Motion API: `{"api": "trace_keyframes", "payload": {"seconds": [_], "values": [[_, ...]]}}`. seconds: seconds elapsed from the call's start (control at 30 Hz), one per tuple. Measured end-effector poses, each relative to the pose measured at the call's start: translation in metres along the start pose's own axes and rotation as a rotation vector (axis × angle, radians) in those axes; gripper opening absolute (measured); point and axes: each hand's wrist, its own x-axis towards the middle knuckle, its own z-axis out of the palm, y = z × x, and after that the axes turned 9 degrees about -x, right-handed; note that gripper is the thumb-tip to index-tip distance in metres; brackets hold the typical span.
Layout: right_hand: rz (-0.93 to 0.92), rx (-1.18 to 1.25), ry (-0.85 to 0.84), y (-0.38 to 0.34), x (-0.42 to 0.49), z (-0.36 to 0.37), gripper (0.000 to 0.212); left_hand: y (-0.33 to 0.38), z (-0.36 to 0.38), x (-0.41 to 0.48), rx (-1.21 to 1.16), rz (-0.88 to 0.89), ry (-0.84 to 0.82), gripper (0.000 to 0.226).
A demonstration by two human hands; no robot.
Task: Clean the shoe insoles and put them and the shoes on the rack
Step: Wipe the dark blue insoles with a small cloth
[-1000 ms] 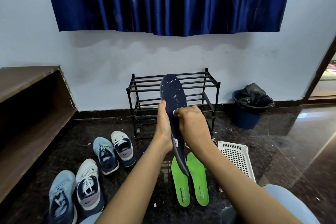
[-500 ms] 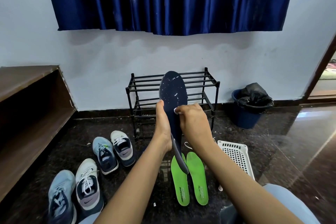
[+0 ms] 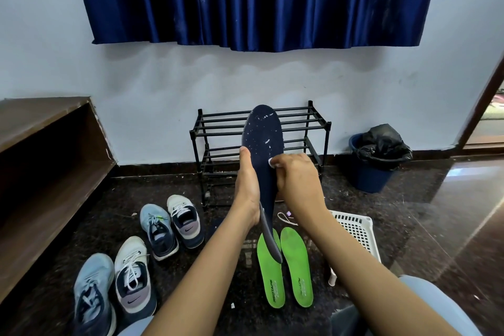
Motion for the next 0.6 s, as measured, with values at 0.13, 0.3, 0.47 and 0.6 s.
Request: {"api": "trace_keyframes", "payload": {"seconds": [0.13, 0.3, 0.47, 0.6], "values": [[-0.079, -0.017, -0.064, -0.011, -0.014, 0.005, 0.026, 0.008, -0.005, -0.001, 0.022, 0.045, 0.036, 0.070], [-0.090, -0.024, -0.104, -0.009, -0.013, 0.009, 0.026, 0.005, -0.009, 0.001, 0.063, 0.092, 0.071, 0.079], [0.058, -0.025, -0.036, 0.007, 0.002, 0.001, 0.023, -0.004, -0.003, 0.000, 0.056, -0.003, 0.034, 0.092], [0.051, -0.008, -0.023, 0.005, -0.002, -0.002, 0.023, -0.004, -0.005, 0.003, 0.046, 0.011, 0.023, 0.079]]}}
